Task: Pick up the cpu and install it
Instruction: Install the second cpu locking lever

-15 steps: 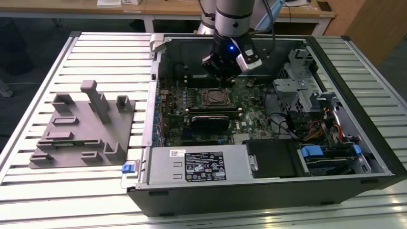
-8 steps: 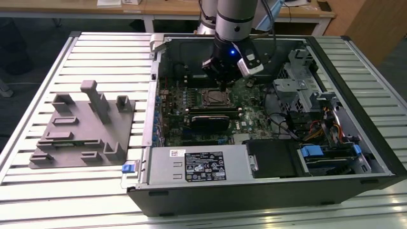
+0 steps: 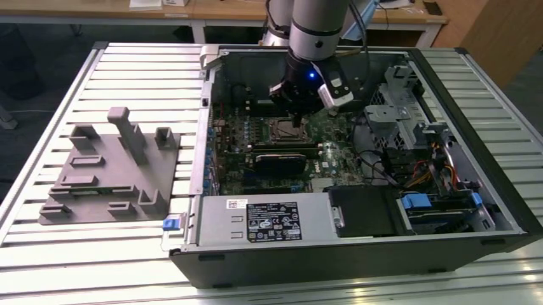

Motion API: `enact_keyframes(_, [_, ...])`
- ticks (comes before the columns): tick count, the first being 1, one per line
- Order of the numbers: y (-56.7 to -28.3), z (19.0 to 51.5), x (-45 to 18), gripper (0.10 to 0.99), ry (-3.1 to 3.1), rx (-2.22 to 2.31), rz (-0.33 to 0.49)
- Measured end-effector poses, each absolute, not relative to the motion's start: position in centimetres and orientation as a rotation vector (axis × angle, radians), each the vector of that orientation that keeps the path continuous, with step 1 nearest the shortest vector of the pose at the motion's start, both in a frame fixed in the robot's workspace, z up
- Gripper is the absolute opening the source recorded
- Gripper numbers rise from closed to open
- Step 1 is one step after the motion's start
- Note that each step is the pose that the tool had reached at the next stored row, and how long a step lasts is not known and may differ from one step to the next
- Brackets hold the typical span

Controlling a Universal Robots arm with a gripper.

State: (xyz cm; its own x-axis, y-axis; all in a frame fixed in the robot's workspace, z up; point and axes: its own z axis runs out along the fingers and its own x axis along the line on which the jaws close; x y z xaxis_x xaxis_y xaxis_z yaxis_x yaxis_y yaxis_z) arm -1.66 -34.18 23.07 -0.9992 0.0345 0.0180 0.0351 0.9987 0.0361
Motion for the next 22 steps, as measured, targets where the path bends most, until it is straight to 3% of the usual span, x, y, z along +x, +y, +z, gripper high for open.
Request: enact_keyframes(22, [-36.4,22.9,-3.9,0.106,-3.131,-0.042,-0.059])
